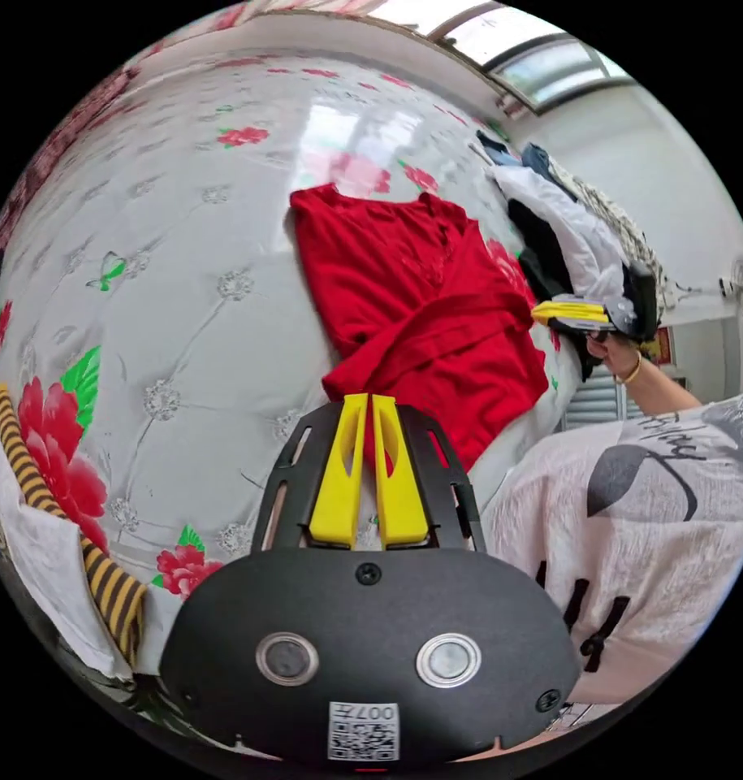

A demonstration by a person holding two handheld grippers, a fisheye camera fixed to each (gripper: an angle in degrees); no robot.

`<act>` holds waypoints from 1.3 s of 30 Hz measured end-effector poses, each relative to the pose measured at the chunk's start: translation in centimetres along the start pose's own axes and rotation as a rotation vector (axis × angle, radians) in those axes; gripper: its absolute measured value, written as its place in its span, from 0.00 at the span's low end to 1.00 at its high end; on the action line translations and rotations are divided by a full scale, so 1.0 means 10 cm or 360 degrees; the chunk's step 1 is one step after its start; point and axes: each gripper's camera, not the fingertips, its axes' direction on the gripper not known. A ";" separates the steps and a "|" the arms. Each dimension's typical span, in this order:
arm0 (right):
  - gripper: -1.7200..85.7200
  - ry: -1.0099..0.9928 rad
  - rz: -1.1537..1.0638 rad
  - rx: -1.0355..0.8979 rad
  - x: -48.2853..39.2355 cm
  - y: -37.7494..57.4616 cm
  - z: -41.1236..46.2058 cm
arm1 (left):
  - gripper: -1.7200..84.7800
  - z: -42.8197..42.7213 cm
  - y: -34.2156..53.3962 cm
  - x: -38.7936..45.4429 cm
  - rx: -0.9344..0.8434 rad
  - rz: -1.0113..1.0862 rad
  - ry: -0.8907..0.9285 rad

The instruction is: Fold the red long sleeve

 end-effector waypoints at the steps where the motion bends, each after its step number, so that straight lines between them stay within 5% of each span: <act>1: 0.02 -0.0004 -0.0069 -0.0118 -0.07 -0.10 0.13 | 0.01 0.09 -0.05 0.06 -0.0059 0.0051 -0.0035; 9: 0.03 0.0275 0.0245 -0.0049 0.32 -0.41 0.07 | 0.01 0.06 -0.46 0.02 0.0026 0.0034 -0.0090; 16: 0.06 0.0014 0.0449 0.0144 0.37 -0.01 -0.22 | 0.02 -0.19 -0.09 -0.39 0.0291 -0.0417 0.0128; 22: 0.10 -0.0219 0.0475 -0.0017 -0.04 0.64 0.05 | 0.07 -0.04 0.59 0.00 0.0062 -0.0329 0.0089; 34: 0.07 0.0324 -0.0152 -0.0299 -0.98 0.62 0.59 | 0.07 0.39 0.75 0.54 -0.0132 -0.0082 -0.0115; 39: 0.03 -0.0015 -0.0097 -0.0190 -0.80 0.87 0.24 | 0.05 0.17 0.93 0.51 -0.0176 -0.0100 0.0107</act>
